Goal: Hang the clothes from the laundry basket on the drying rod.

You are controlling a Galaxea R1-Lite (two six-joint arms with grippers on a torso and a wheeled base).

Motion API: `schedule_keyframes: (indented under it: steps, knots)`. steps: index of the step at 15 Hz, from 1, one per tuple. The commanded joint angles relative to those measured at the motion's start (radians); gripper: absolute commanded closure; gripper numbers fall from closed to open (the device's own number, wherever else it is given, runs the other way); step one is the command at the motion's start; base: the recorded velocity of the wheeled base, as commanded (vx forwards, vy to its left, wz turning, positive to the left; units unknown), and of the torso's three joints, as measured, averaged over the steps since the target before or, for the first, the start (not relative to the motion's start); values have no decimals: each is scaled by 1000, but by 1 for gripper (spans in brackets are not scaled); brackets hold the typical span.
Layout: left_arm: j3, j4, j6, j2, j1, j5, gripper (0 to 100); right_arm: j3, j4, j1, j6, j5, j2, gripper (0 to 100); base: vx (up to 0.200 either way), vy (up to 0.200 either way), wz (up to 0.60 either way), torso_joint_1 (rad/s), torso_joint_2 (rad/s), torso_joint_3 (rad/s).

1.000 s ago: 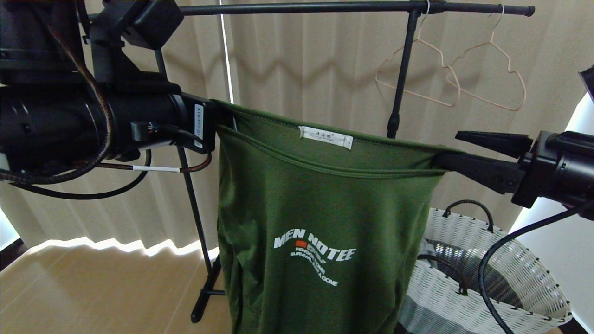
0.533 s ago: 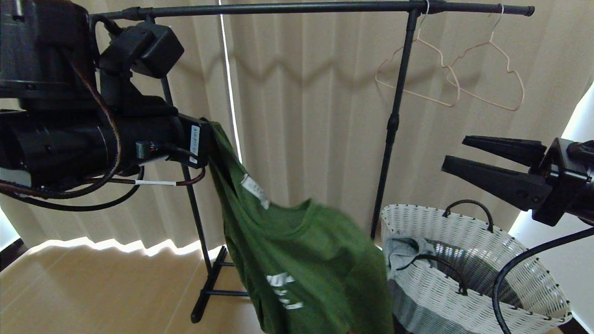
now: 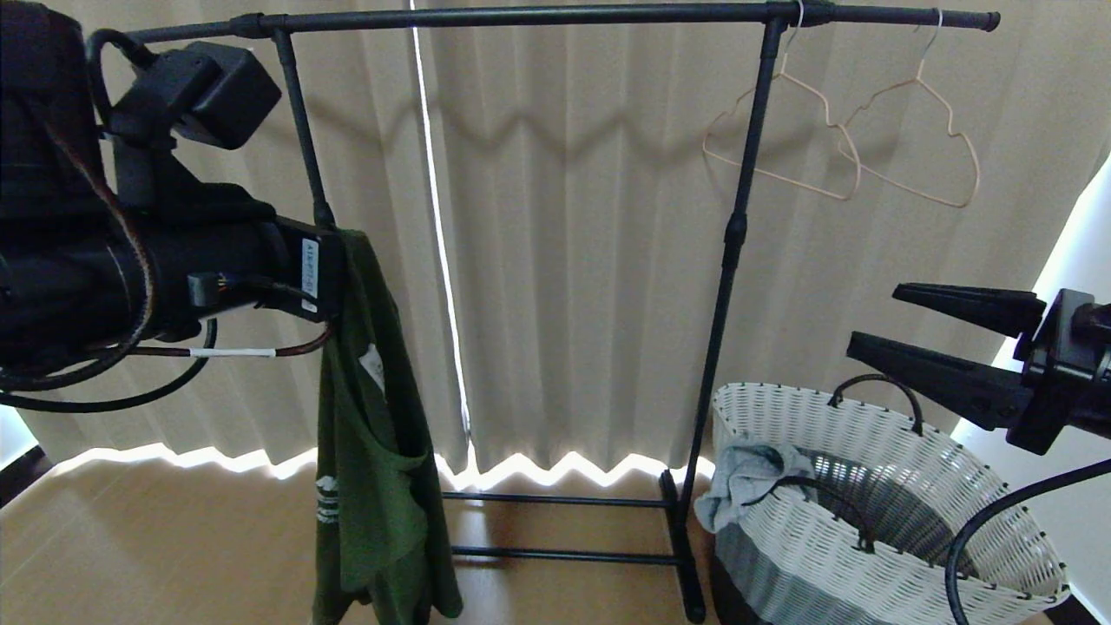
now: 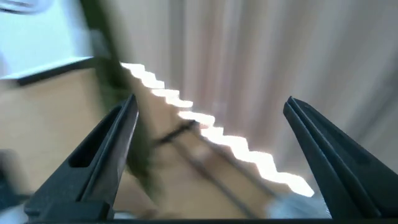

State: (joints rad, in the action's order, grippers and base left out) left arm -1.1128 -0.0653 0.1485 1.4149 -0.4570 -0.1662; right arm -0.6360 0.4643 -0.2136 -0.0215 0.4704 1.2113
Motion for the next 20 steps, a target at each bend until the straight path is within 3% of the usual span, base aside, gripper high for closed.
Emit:
schedule_keyframes:
  steps: [1, 3, 8, 15, 20]
  knots:
    - [33, 4, 0, -62, 37, 1, 100, 4, -42, 102, -72, -13, 10, 0, 0, 0, 0, 0, 0, 0]
    - [90, 5, 3, -126, 75, 1, 100, 18, -47, 155, -118, -125, 14, 0, 0, 0, 0, 0, 0, 0]
    - [165, 19, -3, -260, 175, 16, 100, 30, -33, 158, -212, -365, 1, 0, 0, 0, 0, 0, 0, 0]
    - [191, 24, -4, -283, 169, 48, 100, 96, -32, 158, -236, -481, -32, 0, 0, 0, 0, 0, 0, 0]
    - [222, 13, -1, -280, 167, 51, 100, 82, -32, 166, -241, -483, -42, 0, 0, 0, 0, 0, 0, 0]
